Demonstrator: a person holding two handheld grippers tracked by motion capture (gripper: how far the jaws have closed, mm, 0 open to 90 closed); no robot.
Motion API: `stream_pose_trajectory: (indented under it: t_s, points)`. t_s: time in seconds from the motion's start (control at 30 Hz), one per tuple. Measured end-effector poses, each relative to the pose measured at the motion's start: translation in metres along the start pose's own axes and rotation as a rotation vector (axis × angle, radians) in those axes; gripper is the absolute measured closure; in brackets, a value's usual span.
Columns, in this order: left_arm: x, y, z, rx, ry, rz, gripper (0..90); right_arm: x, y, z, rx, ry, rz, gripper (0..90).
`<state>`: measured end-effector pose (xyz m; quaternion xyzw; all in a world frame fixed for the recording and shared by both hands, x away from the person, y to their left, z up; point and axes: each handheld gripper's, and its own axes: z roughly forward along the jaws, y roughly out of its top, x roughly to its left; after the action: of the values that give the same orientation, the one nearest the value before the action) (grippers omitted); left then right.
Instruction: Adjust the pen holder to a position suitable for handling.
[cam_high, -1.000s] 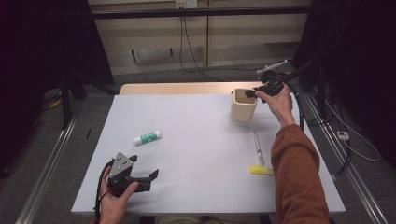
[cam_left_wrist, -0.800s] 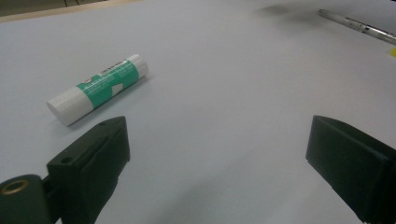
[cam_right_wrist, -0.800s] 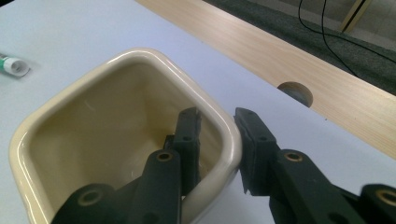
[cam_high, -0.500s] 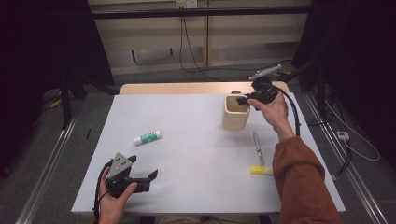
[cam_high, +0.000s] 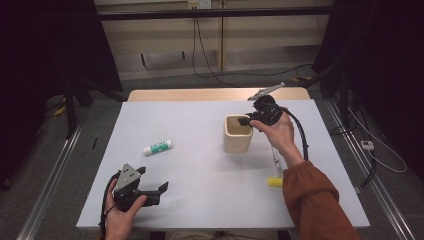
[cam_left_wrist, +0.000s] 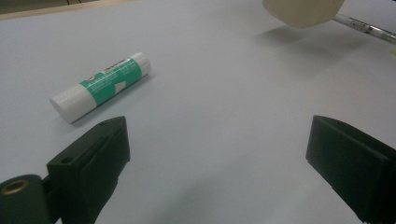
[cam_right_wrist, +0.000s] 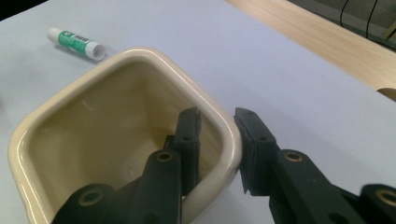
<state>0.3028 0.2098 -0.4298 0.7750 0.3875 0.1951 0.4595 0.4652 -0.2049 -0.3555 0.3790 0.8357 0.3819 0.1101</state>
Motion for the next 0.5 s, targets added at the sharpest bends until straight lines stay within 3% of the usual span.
stream_pose_trajectory:
  t_s: [0.5]
  points:
    - [0.001, 0.001, -0.002, -0.012, -0.002, -0.003, 6.2, 0.041, 0.003, 0.017, -0.006, 0.013, -0.03, 71.5]
